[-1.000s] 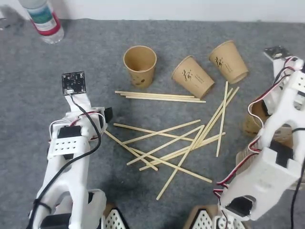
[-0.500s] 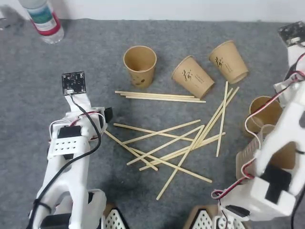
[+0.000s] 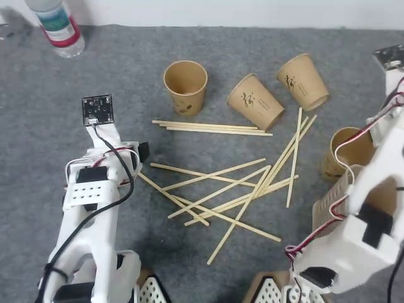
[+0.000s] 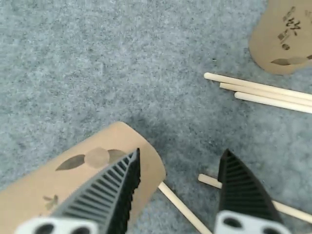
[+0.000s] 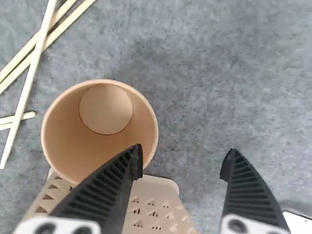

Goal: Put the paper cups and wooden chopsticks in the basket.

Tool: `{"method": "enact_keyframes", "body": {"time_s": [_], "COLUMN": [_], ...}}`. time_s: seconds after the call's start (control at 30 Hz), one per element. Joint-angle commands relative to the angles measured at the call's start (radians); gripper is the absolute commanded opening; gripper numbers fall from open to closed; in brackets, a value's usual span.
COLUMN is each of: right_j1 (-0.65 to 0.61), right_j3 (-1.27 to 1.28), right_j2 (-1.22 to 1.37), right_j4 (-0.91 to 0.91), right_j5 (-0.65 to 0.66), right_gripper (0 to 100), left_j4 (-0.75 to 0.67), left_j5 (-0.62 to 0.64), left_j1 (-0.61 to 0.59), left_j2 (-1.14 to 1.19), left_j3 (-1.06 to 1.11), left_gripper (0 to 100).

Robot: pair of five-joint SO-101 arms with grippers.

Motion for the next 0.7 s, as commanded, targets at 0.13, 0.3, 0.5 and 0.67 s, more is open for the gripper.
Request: {"method": "enact_keyframes", "body": {"time_s": [0.13, 0.3, 0.5, 0.67], "right_j1": [-0.002, -0.030, -0.039, -0.047], "right_j3": [0.011, 0.080, 0.094, 0.087], "right_j2": [0.002, 0.027, 0.087, 0.140], "right_j4": [0.004, -0.021, -0.093, -0.124], "right_j5": [0.029, 0.058, 0.058, 0.060], "right_gripper": [26.7, 26.7, 25.5, 7.7], "left_j4": [-0.008, -0.008, -0.008, -0.020], "left_j5": [0.008, 0.009, 0.009, 0.009], "left_j1": [-0.005, -0.005, -0.005, -0.003], "left_j2": [0.012, 0.012, 0.012, 0.012], "left_j3": [0.008, 0.008, 0.008, 0.008], "left_gripper": [26, 26, 26, 26]}}
